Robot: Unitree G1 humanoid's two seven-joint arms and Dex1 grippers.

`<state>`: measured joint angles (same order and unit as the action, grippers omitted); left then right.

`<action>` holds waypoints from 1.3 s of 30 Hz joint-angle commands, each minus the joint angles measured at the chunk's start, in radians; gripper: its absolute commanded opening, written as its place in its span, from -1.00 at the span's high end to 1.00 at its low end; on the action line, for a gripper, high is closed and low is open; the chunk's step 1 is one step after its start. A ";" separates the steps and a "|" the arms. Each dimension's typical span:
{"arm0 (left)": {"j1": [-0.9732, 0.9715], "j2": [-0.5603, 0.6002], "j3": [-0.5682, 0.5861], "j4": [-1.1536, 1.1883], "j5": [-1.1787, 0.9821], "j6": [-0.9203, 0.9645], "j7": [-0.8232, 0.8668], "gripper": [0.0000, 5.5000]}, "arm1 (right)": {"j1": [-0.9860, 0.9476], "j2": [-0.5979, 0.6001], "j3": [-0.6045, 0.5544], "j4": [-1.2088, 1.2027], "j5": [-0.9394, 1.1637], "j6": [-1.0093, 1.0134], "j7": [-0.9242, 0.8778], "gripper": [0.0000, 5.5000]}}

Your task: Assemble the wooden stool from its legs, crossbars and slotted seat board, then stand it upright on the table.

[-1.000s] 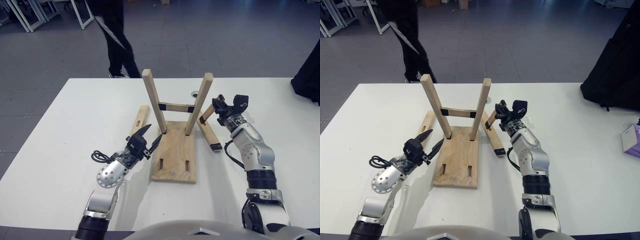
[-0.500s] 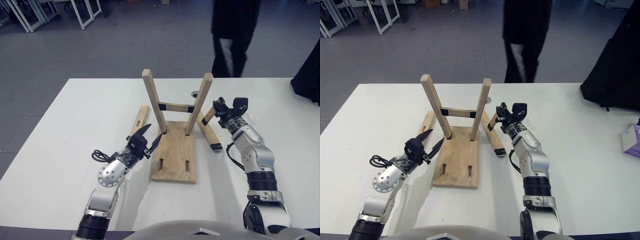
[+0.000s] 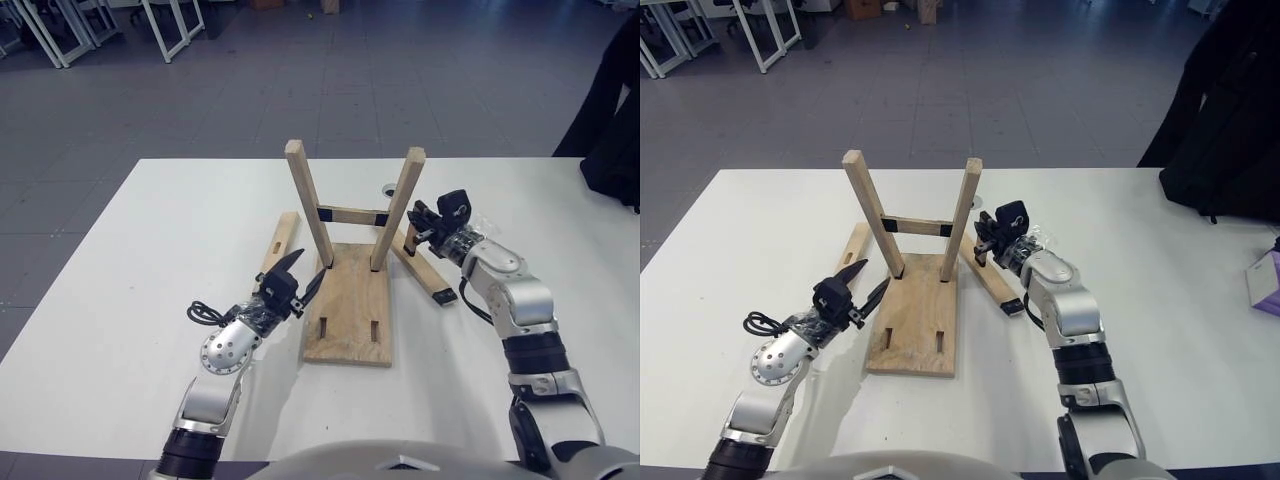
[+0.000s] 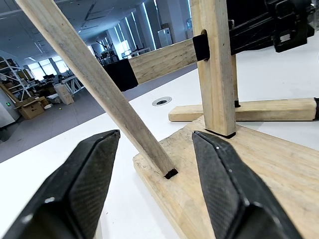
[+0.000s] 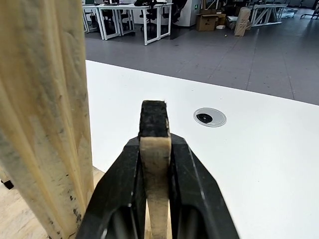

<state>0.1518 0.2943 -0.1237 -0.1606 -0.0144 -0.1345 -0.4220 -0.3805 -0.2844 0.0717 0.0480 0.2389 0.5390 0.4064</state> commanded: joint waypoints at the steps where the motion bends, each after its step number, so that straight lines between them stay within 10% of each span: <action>1: 0.019 -0.008 -0.009 0.003 0.021 -0.014 0.021 0.03 | 0.105 -0.051 0.014 -0.010 -0.010 0.124 0.020 0.86; 30: 0.079 -0.015 -0.007 0.002 0.045 -0.029 0.060 0.03 | 0.178 -0.024 -0.123 0.011 0.019 -0.009 -0.036 0.86; 39: 0.029 -0.005 -0.001 0.065 0.036 -0.058 0.038 0.03 | 0.163 -0.004 -0.156 -0.013 0.031 -0.040 -0.059 0.15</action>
<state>0.2099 0.2810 -0.1236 -0.1113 0.0232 -0.1792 -0.3742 -0.1951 -0.2928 -0.0638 0.0508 0.2710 0.5136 0.3624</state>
